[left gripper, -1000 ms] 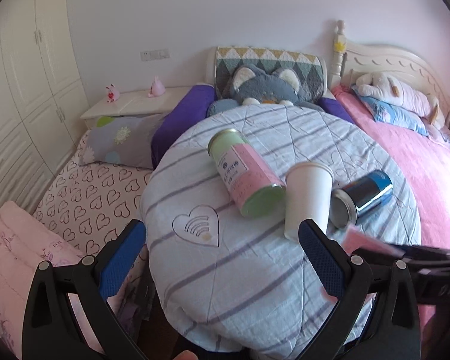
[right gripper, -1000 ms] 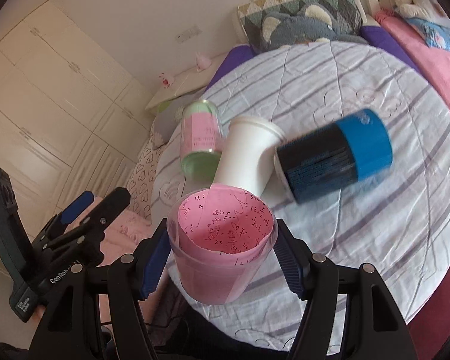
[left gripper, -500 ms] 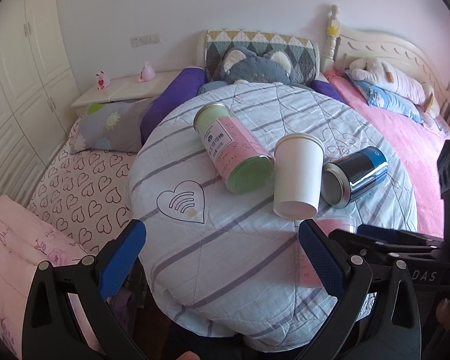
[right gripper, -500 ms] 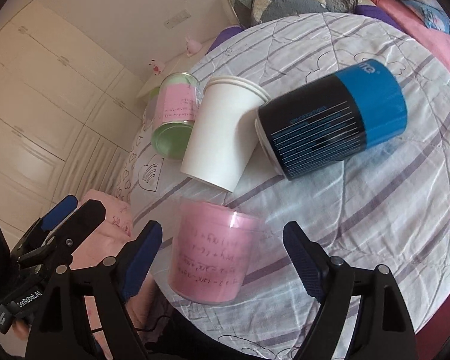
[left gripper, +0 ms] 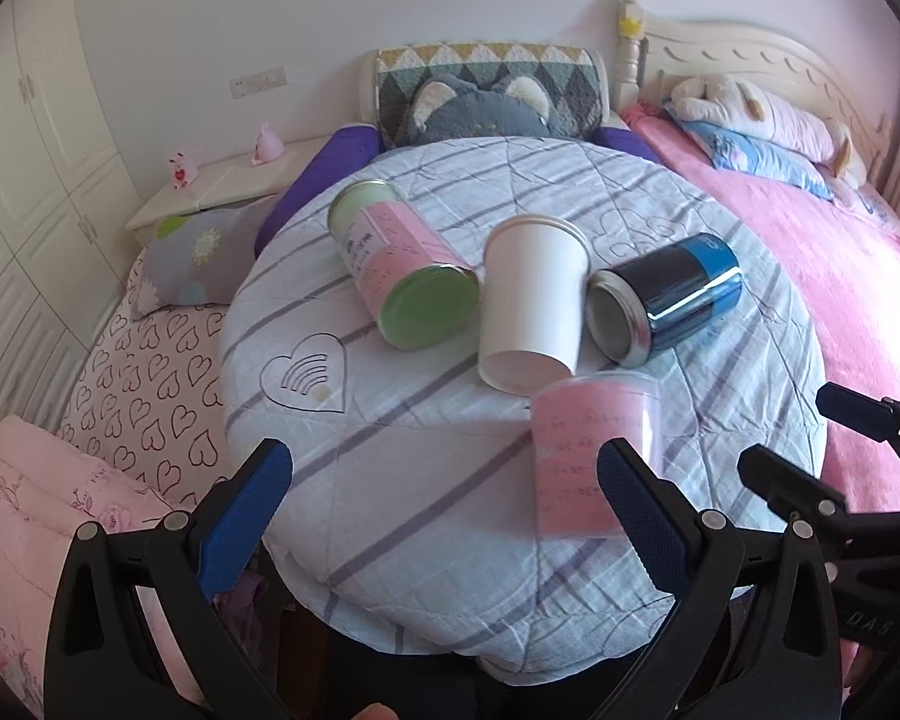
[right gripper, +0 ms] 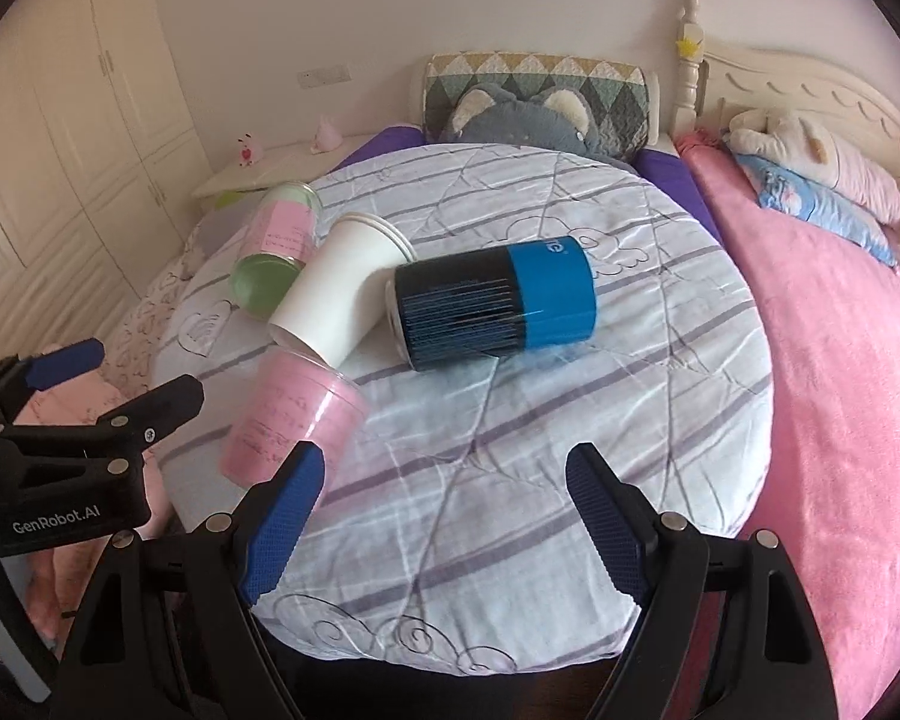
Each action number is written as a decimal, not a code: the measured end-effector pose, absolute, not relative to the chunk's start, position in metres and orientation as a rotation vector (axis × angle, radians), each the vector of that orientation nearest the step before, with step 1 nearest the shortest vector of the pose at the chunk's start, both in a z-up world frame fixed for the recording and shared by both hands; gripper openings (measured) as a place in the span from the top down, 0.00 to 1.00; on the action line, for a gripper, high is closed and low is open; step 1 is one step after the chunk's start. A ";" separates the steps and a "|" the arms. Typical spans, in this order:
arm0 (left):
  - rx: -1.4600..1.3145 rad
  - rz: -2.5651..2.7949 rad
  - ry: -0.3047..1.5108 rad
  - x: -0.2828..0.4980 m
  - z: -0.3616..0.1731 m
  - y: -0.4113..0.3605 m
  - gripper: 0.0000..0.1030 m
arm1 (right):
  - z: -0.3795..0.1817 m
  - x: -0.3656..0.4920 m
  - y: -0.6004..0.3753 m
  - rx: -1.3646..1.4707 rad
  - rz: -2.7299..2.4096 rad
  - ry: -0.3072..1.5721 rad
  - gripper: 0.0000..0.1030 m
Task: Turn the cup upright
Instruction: 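Bring the left gripper to the pink cup and grasp it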
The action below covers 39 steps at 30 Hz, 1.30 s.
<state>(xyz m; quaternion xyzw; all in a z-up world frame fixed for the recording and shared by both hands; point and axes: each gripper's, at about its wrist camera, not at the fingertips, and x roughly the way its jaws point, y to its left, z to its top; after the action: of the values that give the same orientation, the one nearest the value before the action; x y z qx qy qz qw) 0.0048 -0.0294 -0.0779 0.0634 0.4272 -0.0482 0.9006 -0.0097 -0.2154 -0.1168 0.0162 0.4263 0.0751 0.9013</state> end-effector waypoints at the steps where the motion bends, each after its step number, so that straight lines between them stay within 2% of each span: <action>1: 0.134 -0.102 0.883 0.004 -0.078 -0.032 0.00 | -0.118 -0.011 -0.214 0.024 0.151 0.882 0.18; 16: 0.150 -0.075 0.824 -0.006 -0.072 -0.056 0.00 | -0.121 -0.026 -0.222 0.003 0.135 0.834 0.18; 39: 0.108 -0.104 1.020 0.042 -0.121 -0.075 0.00 | -0.147 -0.005 -0.237 0.021 0.179 0.895 0.18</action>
<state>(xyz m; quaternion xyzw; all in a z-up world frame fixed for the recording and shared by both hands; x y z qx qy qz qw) 0.0421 -0.0754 -0.1205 0.0516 0.4879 -0.0498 0.8700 -0.0054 -0.2372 -0.1467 0.0100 0.4319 0.0862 0.8977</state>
